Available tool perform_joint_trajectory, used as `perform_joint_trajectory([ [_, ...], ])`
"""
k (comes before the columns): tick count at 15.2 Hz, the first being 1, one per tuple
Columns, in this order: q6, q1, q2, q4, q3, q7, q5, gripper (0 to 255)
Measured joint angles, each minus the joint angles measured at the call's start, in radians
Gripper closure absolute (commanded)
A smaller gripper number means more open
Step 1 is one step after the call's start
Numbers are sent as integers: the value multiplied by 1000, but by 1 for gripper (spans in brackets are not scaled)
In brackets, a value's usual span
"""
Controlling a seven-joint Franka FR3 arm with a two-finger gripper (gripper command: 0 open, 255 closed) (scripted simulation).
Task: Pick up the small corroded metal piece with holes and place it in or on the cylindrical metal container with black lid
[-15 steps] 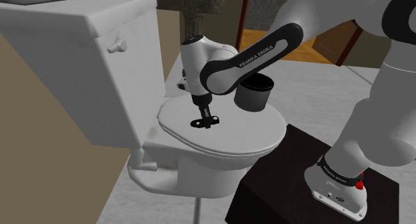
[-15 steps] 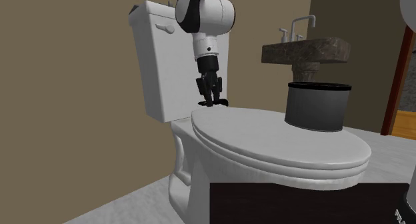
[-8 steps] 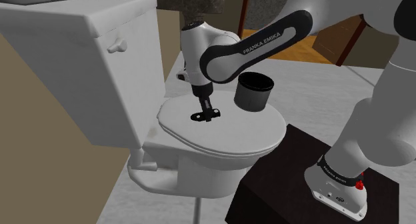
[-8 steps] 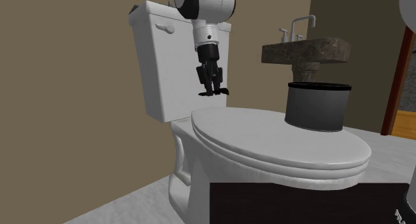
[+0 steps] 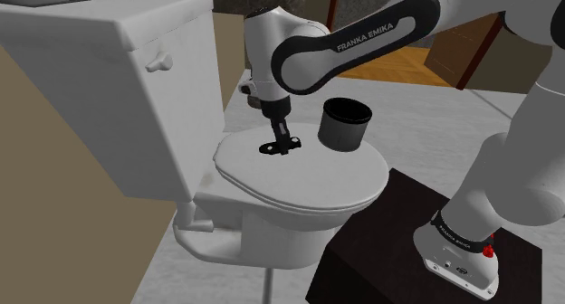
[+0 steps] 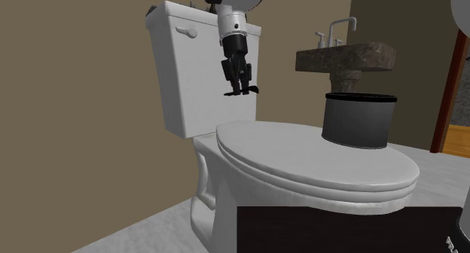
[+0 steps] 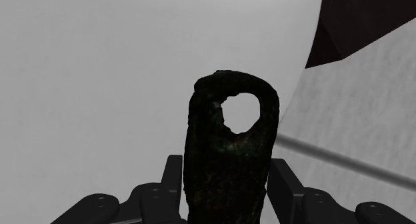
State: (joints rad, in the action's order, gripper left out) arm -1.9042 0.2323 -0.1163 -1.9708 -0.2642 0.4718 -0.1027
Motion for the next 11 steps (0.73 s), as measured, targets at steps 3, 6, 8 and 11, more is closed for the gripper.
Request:
perform_joint_trajectory([
  [3,38,0,14,24,-1,4,5,255],
  [6,74,0,26,50,-1,9,9,255],
  [8,103,0,34,71,-2,12,12,255],
  [11,140,-1,41,102,-2,17,15,255],
])
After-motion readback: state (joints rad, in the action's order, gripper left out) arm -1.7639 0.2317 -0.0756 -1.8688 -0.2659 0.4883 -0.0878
